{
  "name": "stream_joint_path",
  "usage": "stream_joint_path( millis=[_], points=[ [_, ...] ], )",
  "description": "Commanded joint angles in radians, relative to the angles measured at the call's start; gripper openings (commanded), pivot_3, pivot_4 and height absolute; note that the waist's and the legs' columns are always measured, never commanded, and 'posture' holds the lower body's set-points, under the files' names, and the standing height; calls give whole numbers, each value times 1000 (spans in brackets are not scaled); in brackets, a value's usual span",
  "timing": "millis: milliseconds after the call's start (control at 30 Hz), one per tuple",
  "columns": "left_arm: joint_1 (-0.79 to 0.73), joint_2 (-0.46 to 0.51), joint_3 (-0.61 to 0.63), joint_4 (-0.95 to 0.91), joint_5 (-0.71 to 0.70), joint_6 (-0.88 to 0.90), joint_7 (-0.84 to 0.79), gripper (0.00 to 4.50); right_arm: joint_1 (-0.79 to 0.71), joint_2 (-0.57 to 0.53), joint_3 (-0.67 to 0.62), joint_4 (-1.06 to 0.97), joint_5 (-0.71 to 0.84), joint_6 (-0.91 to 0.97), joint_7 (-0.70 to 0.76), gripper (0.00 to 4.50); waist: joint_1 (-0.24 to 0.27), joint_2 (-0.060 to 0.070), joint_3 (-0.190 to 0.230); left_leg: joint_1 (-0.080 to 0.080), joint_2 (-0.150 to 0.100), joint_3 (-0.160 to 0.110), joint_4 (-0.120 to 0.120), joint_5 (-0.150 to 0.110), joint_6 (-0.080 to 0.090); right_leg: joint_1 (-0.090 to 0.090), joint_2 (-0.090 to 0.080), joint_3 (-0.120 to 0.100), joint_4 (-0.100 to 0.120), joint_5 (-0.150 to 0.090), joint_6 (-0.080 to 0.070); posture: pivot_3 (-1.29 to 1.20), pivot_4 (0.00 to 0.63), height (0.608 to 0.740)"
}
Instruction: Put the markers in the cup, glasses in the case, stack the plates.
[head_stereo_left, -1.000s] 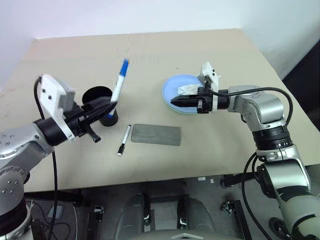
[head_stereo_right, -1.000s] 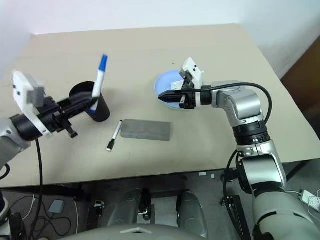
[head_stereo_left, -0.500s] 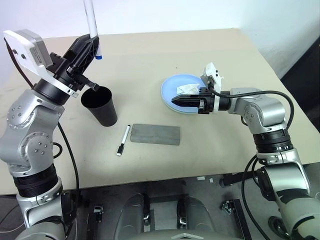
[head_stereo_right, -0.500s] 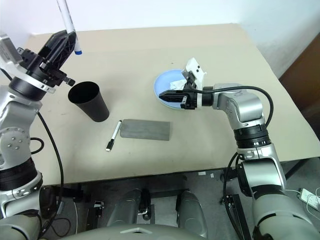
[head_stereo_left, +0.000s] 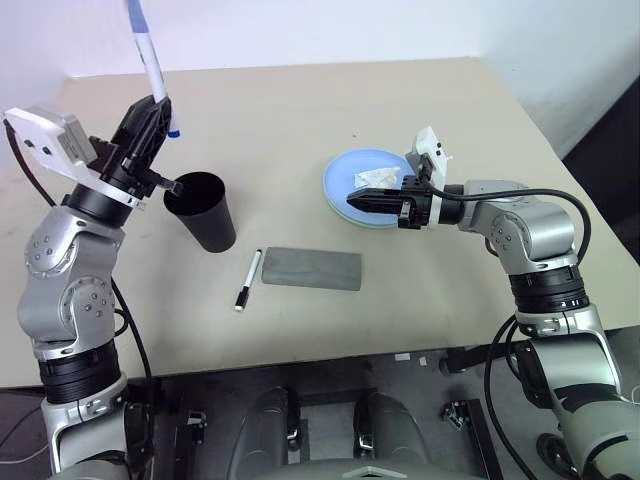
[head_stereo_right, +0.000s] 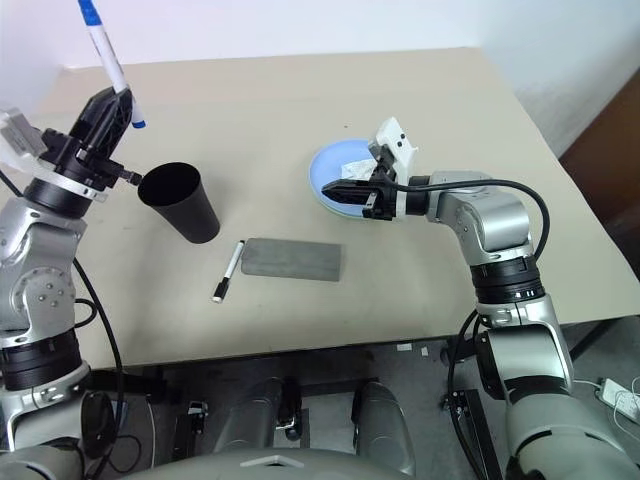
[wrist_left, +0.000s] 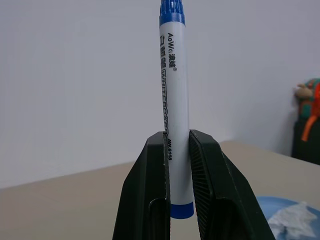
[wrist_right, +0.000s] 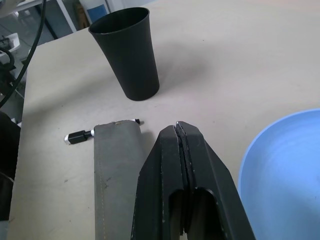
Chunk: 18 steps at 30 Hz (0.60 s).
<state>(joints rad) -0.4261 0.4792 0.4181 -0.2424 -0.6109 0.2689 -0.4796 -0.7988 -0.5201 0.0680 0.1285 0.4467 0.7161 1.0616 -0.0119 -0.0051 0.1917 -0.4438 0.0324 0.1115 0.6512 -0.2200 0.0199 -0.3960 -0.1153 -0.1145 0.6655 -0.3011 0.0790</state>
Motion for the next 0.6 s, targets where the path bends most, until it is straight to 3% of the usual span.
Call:
stream_joint_path(
  millis=[33, 433, 600],
  points=[
    [8, -13, 3, 21, 12, -60, -13, 269, -12, 4, -26, -24, 14, -26, -7, 0, 1, 0, 0, 0, 0, 0, 0, 0, 0, 0, 0, 0, 0, 0, 0, 0, 150, 719],
    [9, -24, -27, 70, -8, -61, -59, 269, -11, 4, -19, -13, 2, -39, -25, 0, -1, 0, 0, 0, 0, 0, 0, 0, 0, 0, 0, 0, 0, 0, 0, 0, 150, 719],
    [26, -22, -20, 53, -29, -41, -61, 1898, -9, 3, -14, -6, -9, -57, -36, 0, -1, 0, 0, 0, 0, 0, 0, 0, 0, 0, 0, 0, 0, 0, 0, 0, 150, 719]
  ],
)
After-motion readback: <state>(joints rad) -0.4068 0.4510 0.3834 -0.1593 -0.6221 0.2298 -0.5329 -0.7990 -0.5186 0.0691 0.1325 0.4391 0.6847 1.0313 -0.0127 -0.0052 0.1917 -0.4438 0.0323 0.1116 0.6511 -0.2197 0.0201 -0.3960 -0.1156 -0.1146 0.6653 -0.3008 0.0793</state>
